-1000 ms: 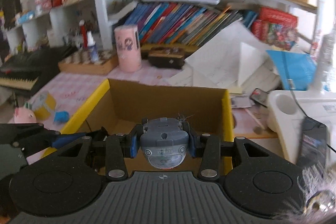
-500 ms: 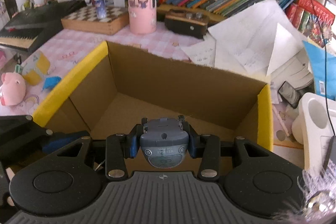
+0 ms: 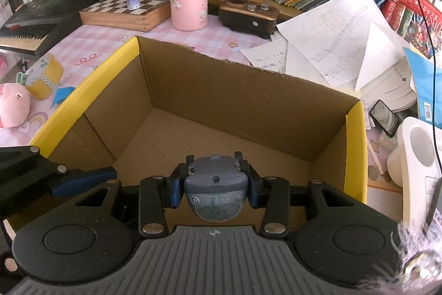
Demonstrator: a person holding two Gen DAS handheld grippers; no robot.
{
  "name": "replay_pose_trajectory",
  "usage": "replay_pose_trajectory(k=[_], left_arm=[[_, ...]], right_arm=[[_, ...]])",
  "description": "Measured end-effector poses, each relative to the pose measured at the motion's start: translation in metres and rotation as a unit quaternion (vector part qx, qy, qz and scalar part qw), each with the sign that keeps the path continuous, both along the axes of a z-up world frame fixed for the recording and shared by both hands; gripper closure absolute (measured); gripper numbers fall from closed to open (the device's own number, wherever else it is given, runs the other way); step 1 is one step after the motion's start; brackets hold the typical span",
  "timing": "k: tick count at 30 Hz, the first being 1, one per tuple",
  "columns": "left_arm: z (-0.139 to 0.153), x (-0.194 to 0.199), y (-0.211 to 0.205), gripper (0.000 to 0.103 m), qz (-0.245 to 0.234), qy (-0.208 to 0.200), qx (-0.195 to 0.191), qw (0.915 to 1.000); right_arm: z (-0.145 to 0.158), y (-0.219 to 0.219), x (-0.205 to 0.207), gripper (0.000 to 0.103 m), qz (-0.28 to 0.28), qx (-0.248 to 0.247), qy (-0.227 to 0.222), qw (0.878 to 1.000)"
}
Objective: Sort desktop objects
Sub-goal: 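Open left gripper to drop the clip while right gripper releases the mouse toy into the box, then withdraw both tools from the box back toward the plush pig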
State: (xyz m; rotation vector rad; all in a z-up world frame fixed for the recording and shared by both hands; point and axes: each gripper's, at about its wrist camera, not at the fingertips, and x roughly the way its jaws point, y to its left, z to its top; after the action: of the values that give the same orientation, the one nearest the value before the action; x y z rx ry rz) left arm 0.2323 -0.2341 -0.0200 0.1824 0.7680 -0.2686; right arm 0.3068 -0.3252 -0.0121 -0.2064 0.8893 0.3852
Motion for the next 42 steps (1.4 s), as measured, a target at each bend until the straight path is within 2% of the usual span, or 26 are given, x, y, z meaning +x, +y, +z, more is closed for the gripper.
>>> replay_pose_trajectory(k=[6, 9, 10, 11, 12, 14, 17, 25, 28, 36, 42], left_arm=[[-0.001, 0.001, 0.001, 0.063, 0.011, 0.007, -0.008, 0.9999], [0.002, -0.002, 0.003, 0.059, 0.013, 0.002, -0.010, 0.9999], [0.004, -0.004, 0.004, 0.055, 0.012, -0.004, -0.012, 0.9998], [0.006, -0.006, 0.004, 0.053, 0.012, -0.009, -0.013, 0.9998], [0.009, -0.009, 0.004, 0.053, 0.012, -0.016, -0.014, 0.9997], [0.015, -0.013, 0.005, 0.053, 0.010, -0.029, -0.017, 0.9994], [0.025, -0.023, 0.010, 0.052, 0.012, -0.047, -0.025, 0.9985], [0.057, -0.063, 0.043, 0.051, 0.042, -0.097, -0.050, 0.9931], [0.063, -0.079, 0.058, 0.046, 0.050, -0.110, -0.055, 0.9911], [0.068, -0.111, 0.089, 0.045, 0.057, -0.126, -0.057, 0.9888], [0.067, -0.134, 0.111, 0.044, 0.066, -0.137, -0.047, 0.9873]], right_arm=[[-0.001, 0.001, 0.002, 0.063, 0.002, -0.005, 0.008, 1.000], [0.000, 0.001, 0.002, 0.062, -0.002, -0.003, 0.008, 1.000], [0.001, 0.000, 0.002, 0.061, -0.006, 0.001, 0.002, 1.000], [0.003, -0.001, 0.001, 0.053, -0.009, 0.004, -0.004, 1.000], [0.005, -0.002, 0.001, 0.049, -0.011, 0.009, -0.010, 1.000], [0.009, -0.005, -0.001, 0.046, -0.020, 0.012, -0.022, 0.999], [0.019, -0.007, -0.010, 0.046, -0.028, 0.016, -0.044, 0.999], [0.057, -0.017, -0.058, 0.045, -0.052, 0.048, -0.115, 0.991], [0.066, -0.023, -0.080, 0.045, -0.076, 0.068, -0.132, 0.986], [0.075, -0.028, -0.136, 0.045, -0.139, 0.094, -0.161, 0.973], [0.068, -0.020, -0.174, 0.046, -0.197, 0.084, -0.184, 0.959]])
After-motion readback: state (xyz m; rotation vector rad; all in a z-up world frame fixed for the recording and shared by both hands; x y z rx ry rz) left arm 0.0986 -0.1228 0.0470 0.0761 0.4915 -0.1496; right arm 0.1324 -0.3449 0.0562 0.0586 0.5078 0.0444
